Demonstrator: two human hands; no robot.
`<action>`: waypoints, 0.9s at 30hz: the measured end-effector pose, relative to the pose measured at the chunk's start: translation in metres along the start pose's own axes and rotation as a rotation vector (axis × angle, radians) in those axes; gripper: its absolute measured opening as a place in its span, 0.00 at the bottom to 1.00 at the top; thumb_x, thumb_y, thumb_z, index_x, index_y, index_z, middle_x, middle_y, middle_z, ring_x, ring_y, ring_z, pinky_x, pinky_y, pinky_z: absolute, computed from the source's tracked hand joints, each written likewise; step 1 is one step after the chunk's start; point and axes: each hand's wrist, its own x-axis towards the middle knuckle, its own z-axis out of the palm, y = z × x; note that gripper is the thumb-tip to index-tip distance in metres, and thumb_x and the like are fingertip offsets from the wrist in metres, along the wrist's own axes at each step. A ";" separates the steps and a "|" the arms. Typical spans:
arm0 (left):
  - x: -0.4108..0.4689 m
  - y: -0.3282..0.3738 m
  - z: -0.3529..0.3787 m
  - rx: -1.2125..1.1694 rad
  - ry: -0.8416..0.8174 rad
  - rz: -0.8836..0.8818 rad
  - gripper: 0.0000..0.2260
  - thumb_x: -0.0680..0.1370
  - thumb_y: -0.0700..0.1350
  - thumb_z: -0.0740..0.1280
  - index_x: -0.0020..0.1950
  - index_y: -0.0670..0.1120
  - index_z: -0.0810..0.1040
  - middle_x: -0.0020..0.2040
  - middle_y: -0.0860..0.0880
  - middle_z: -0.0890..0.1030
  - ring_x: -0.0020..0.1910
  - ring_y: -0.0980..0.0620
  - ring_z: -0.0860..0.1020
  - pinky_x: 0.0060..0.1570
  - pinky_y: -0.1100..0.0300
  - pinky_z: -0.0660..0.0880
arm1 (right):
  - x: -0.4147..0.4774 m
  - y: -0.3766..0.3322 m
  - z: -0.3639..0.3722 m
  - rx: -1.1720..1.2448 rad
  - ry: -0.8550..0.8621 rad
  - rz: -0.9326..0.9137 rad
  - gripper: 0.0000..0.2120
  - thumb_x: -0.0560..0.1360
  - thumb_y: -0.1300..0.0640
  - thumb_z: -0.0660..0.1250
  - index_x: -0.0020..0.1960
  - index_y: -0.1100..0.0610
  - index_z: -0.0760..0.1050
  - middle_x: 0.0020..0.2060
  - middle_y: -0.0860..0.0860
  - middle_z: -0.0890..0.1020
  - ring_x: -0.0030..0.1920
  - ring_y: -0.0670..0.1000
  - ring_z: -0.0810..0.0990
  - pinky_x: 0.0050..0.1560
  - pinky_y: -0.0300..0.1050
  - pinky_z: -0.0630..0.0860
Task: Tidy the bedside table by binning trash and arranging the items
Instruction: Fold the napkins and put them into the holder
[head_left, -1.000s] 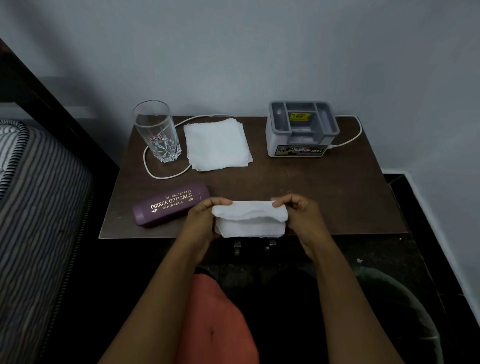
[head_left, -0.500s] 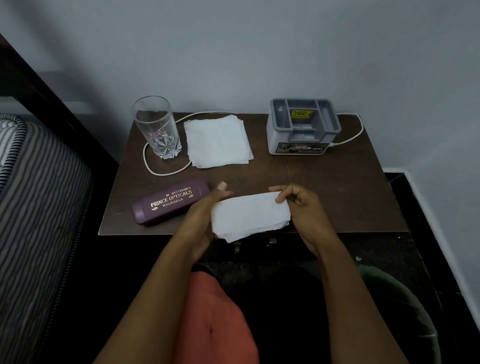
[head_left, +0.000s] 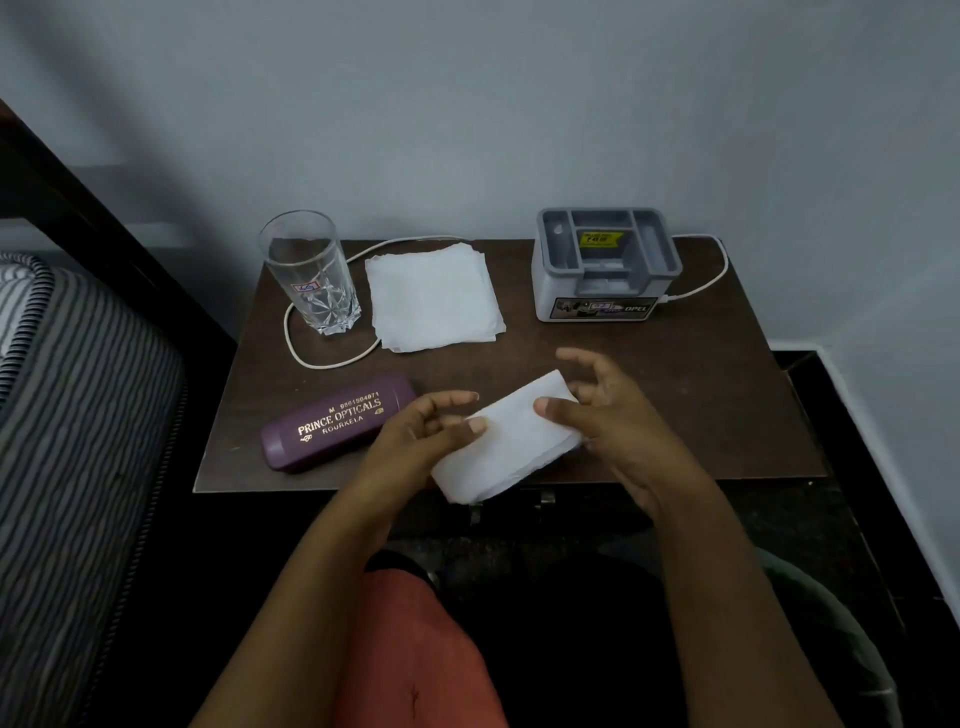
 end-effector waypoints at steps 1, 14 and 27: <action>0.000 0.006 0.000 0.049 -0.061 0.028 0.16 0.70 0.45 0.72 0.57 0.53 0.77 0.50 0.54 0.83 0.47 0.59 0.81 0.44 0.64 0.76 | -0.002 -0.010 -0.003 -0.112 -0.064 -0.037 0.26 0.71 0.63 0.71 0.65 0.48 0.68 0.48 0.52 0.84 0.50 0.51 0.83 0.49 0.46 0.79; 0.081 0.120 0.079 0.190 -0.111 0.468 0.08 0.73 0.42 0.70 0.49 0.39 0.81 0.48 0.42 0.84 0.47 0.49 0.82 0.50 0.53 0.79 | 0.034 -0.077 -0.064 -0.553 0.135 -0.343 0.22 0.69 0.57 0.73 0.62 0.57 0.75 0.54 0.51 0.82 0.52 0.48 0.81 0.50 0.39 0.80; 0.200 0.151 0.103 0.339 0.114 0.679 0.04 0.73 0.45 0.70 0.38 0.50 0.82 0.39 0.49 0.84 0.42 0.52 0.82 0.52 0.50 0.79 | 0.153 -0.112 -0.088 -0.809 0.447 -0.418 0.25 0.66 0.46 0.73 0.56 0.61 0.76 0.51 0.58 0.82 0.52 0.59 0.79 0.56 0.58 0.74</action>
